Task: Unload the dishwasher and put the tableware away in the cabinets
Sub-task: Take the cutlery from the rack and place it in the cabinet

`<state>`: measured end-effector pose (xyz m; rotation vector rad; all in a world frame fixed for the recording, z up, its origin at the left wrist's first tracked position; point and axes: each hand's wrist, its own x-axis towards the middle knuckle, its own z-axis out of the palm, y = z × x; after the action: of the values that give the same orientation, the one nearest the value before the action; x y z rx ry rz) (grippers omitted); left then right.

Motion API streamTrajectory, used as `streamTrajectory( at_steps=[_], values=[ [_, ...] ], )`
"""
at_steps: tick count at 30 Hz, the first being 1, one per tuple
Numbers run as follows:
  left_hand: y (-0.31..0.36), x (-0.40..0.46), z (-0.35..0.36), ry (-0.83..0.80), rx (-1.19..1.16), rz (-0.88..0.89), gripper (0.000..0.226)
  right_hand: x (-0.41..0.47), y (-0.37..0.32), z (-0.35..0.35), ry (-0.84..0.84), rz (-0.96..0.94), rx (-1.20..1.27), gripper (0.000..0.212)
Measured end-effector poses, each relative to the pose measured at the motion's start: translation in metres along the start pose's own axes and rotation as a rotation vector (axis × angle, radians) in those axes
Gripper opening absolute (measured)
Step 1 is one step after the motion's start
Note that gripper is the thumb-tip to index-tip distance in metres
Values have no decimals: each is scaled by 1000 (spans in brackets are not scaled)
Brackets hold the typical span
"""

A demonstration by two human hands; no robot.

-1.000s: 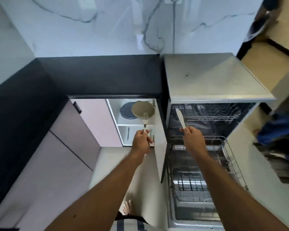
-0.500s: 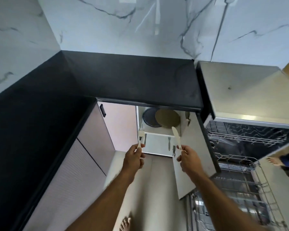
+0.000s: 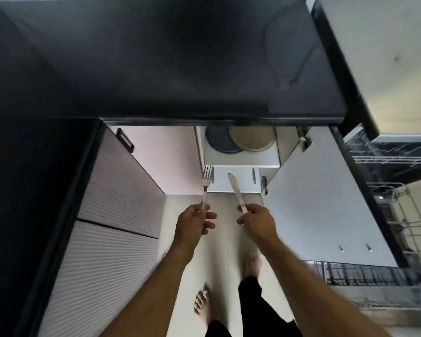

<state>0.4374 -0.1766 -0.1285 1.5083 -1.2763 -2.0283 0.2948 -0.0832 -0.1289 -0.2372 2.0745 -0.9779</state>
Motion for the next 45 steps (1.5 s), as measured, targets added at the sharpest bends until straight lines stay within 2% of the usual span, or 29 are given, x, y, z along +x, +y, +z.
streamTrajectory(
  at_steps=[5, 9, 12, 15, 18, 20, 23, 24, 26, 30, 36, 39, 45],
  values=[
    [-59, 68, 16, 14, -82, -113, 13, 82, 69, 32, 11, 135, 24, 32],
    [-122, 135, 24, 21, -18, -166, 14, 163, 130, 63, 19, 181, 9, 36],
    [-177, 204, 30, -15, 105, -143, 12, 236, 175, 86, 14, 196, 58, 34],
    [-218, 282, 40, -10, 148, -124, 6, 313, 214, 95, 18, 127, 49, 25],
    [-243, 357, 56, 8, 179, -64, 5, 389, 242, 90, -18, 92, -65, 19],
    [-247, 400, 68, -4, 215, -10, 1, 433, 250, 85, -12, 19, -239, 19],
    [-258, 473, 83, 8, 320, 57, 15, 500, 249, 83, 34, -112, -436, 27],
    [-260, 495, 87, 34, 379, 82, 18, 524, 250, 83, 52, -87, -412, 25],
    [-265, 537, 94, 109, 541, 152, 18, 569, 252, 84, 123, -162, -440, 12],
    [-267, 592, 103, 176, 752, 255, 24, 613, 245, 96, 249, -268, -501, 16],
    [-271, 643, 103, 241, 868, 246, 31, 665, 249, 113, 240, -257, -601, 15],
    [-279, 655, 100, 216, 852, 231, 29, 678, 251, 116, 295, -269, -638, 18],
    [-286, 646, 102, 222, 904, 378, 22, 679, 253, 116, 462, -354, -770, 19]
  ],
)
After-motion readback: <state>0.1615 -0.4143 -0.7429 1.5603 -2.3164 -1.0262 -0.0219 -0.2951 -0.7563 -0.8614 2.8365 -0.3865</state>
